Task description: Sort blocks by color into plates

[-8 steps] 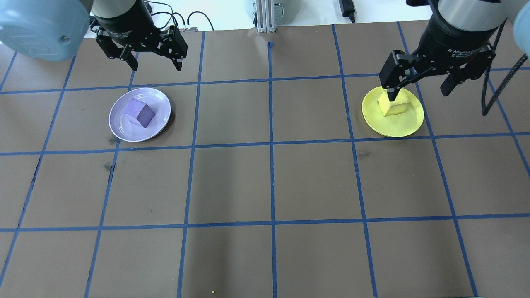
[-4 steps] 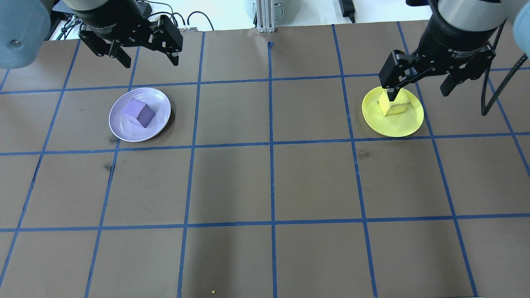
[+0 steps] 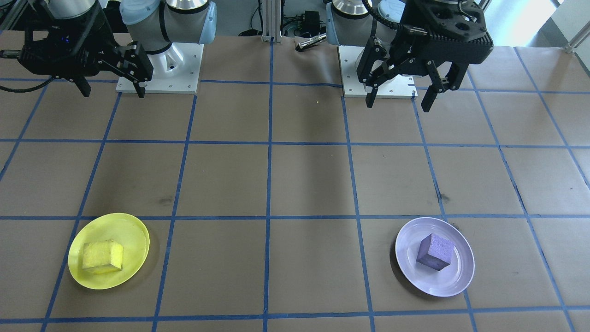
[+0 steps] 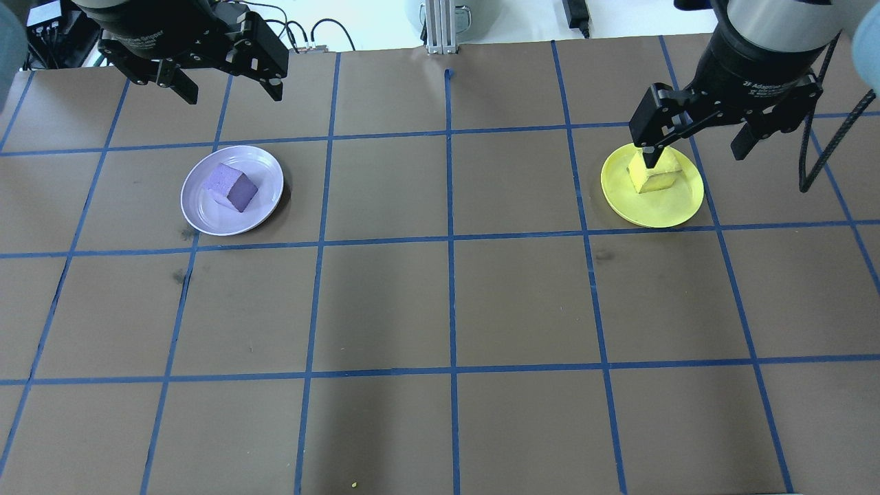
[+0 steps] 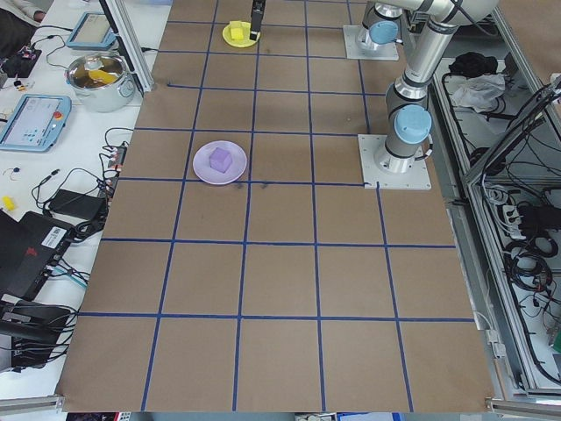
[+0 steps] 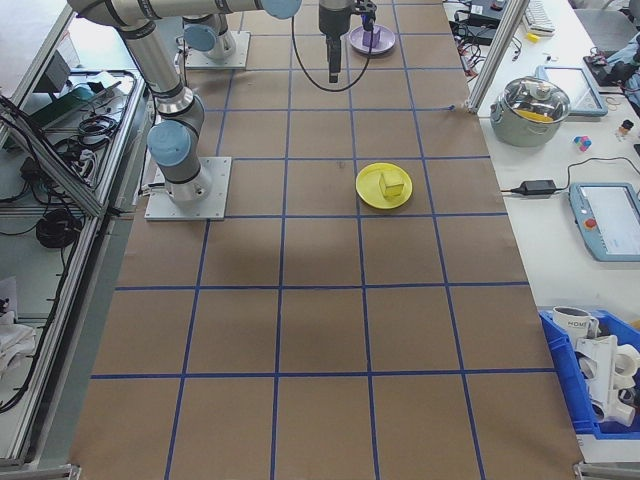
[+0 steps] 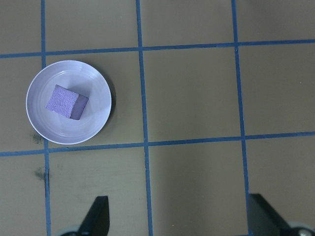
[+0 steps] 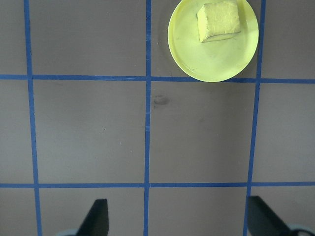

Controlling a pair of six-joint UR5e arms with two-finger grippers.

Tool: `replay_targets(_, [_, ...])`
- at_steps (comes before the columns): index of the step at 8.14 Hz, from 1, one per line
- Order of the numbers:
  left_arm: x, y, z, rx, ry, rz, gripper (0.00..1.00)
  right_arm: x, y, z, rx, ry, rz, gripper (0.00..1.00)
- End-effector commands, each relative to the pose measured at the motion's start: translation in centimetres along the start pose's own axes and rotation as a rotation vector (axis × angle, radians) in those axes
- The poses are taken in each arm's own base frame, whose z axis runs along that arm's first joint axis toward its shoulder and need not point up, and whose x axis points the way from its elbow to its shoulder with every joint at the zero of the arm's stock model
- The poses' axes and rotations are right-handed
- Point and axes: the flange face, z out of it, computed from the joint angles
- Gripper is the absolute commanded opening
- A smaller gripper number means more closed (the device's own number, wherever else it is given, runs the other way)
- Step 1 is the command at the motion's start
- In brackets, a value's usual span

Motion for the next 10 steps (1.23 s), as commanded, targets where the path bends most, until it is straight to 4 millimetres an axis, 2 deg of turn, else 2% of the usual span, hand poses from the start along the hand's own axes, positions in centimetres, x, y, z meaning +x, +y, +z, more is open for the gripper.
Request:
replay_targets(1, [-0.1, 0.1, -0.2, 0.004, -0.002, 0.000, 1.00, 0.0, 0.0, 0.0, 0.000, 0.000, -0.001, 1.00])
replay_targets(6, [-0.2, 0.7, 0.3, -0.007, -0.003, -0.002, 1.00, 0.0, 0.0, 0.6, 0.000, 0.001, -0.005, 1.00])
replay_targets(10, [-0.7, -0.8, 3.1, -0.056, -0.005, -0.010, 1.00, 0.0, -0.2, 0.1, 0.041, 0.002, -0.002, 1.00])
